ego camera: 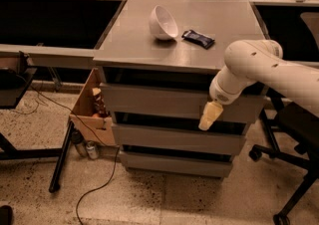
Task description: Open top drawer
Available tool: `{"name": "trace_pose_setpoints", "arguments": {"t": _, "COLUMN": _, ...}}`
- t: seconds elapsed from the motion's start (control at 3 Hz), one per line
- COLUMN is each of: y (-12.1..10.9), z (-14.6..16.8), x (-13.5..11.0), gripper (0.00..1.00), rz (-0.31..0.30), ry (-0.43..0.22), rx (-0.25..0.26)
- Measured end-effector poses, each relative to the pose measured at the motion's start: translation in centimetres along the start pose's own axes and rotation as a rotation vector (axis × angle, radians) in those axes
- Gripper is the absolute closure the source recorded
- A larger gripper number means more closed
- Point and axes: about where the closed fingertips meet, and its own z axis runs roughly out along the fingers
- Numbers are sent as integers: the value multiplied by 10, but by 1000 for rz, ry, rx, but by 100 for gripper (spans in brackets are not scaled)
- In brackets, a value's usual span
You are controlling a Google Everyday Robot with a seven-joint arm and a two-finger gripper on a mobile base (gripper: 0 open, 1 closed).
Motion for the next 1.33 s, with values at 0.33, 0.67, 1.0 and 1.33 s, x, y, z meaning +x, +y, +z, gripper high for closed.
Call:
{"name": "trace_pose_setpoints", "arguments": {"t": 0.33, "y": -3, "z": 10, "x": -5, "gripper": 0, "rz": -4, "ry": 8, "rx": -18}}
{"name": "trace_pose_setpoints", "arguments": {"t": 0.67, "y": -5, "z": 19, "x": -10, "gripper": 0, "rz": -19, "ry": 18, "rx": -34}}
{"name": "trace_pose_setpoints", "arguments": {"t": 1.0, "y": -6, "z": 32, "x": -12, "gripper": 0, "rz": -58, "ry": 17, "rx": -105}}
{"name": "trace_pose_setpoints", "arguments": {"t": 1.33, "y": -3, "z": 38, "x": -9, "gripper": 0, "rz": -101, "ry": 29, "rx": -192}}
